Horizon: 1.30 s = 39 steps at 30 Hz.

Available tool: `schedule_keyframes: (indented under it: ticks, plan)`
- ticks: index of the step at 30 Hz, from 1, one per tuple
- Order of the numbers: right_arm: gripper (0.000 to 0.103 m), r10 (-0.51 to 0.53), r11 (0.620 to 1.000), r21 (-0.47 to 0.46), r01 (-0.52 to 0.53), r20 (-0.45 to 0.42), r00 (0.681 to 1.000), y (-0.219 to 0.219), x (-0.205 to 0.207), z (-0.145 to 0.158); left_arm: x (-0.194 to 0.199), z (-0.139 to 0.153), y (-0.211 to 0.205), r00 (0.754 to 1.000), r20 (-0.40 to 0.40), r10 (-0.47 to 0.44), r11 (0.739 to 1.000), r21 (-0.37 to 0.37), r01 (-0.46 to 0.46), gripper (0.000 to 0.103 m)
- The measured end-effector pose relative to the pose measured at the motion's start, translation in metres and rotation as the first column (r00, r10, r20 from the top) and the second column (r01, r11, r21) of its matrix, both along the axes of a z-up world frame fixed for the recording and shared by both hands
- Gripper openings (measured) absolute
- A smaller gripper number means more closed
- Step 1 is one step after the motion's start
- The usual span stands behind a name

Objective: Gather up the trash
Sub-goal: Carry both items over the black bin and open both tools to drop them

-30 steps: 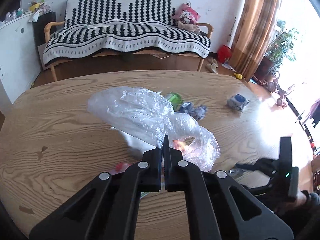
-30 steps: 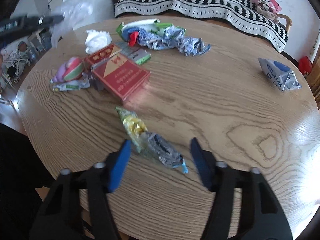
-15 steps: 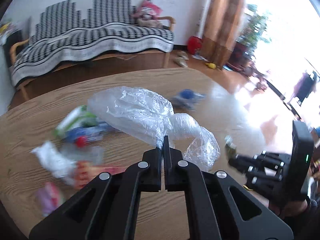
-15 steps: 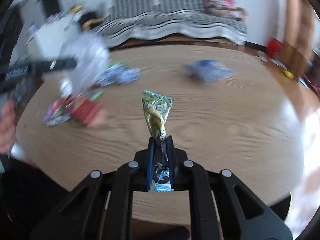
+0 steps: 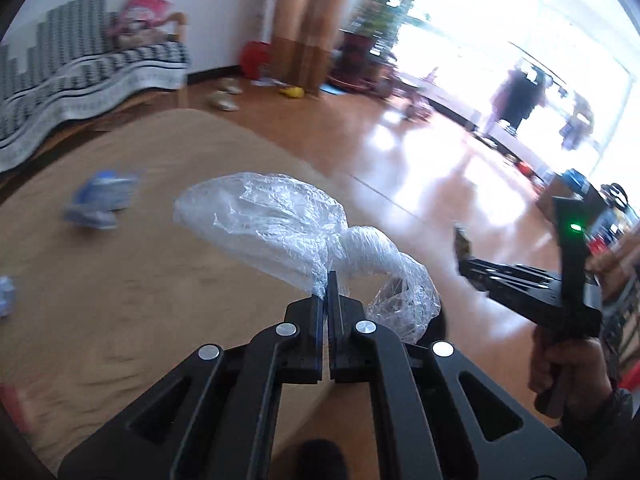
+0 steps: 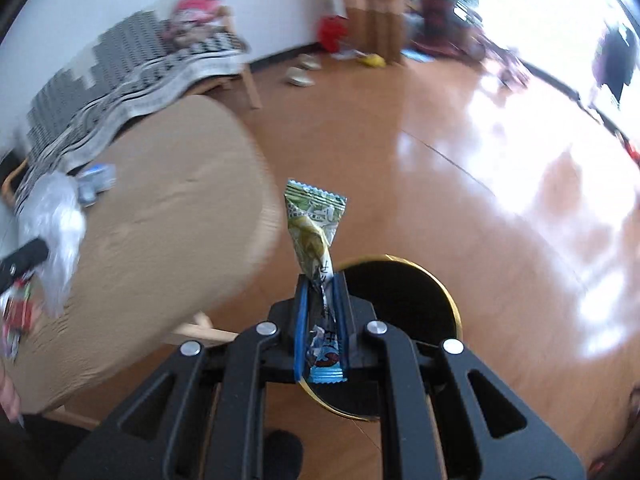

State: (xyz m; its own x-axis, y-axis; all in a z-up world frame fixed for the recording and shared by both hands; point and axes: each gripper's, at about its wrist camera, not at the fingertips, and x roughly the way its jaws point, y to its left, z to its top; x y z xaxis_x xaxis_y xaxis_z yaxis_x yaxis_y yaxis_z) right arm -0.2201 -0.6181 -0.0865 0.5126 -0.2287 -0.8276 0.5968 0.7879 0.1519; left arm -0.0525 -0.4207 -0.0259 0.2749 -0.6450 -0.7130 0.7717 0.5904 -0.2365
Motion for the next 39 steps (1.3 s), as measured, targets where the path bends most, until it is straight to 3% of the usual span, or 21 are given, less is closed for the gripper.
schedule_keyframes:
  ticks: [4,10,19,21,22,23,24,25,30,39]
  plan:
    - [0.013,-0.074,0.994,0.075,0.078,-0.052,0.996,-0.034,-0.015,-0.031,-0.022,-0.019,-0.042,0.997,-0.023,-0.08,0.997,0.007,0.08,0.001]
    - [0.013,-0.104,0.98,0.159,0.122,-0.114,0.988,-0.053,-0.011,-0.065,-0.035,-0.042,-0.073,0.992,-0.046,-0.117,0.992,0.035,0.119,0.001]
    - [0.015,-0.113,0.974,0.182,0.133,-0.118,0.987,-0.057,-0.004,-0.068,-0.029,-0.05,-0.094,0.989,-0.065,-0.132,0.99,0.041,0.135,0.001]
    - [0.02,-0.118,0.972,0.188,0.139,-0.117,0.986,-0.058,-0.008,-0.068,-0.023,-0.052,-0.092,0.989,-0.07,-0.134,0.99,0.041,0.137,0.001]
    - [0.032,-0.121,0.972,0.188,0.141,-0.115,0.986,-0.058,-0.01,-0.068,-0.022,-0.053,-0.093,0.988,-0.072,-0.133,0.99,0.041,0.137,0.001]
    - [0.055,-0.128,0.973,0.181,0.146,-0.111,0.986,-0.059,-0.011,-0.066,-0.021,-0.054,-0.094,0.988,-0.074,-0.135,0.99,0.04,0.138,0.001]
    - [0.064,-0.132,0.973,0.175,0.149,-0.104,0.986,-0.058,-0.012,-0.065,-0.021,-0.055,-0.095,0.988,-0.075,-0.136,0.989,0.041,0.139,0.001]
    - [0.067,-0.133,0.975,0.169,0.147,-0.091,0.987,-0.058,-0.013,-0.062,-0.02,-0.057,-0.096,0.988,-0.075,-0.135,0.989,0.043,0.138,0.001]
    - [0.067,-0.17,0.971,0.16,0.179,-0.071,0.983,-0.061,-0.02,-0.055,-0.023,-0.064,-0.103,0.985,-0.09,-0.145,0.988,0.043,0.149,0.001]
    - [0.067,-0.36,0.924,0.132,0.358,-0.004,0.933,-0.083,-0.06,-0.035,-0.033,-0.089,-0.134,0.964,-0.136,-0.23,0.971,0.037,0.237,0.001]
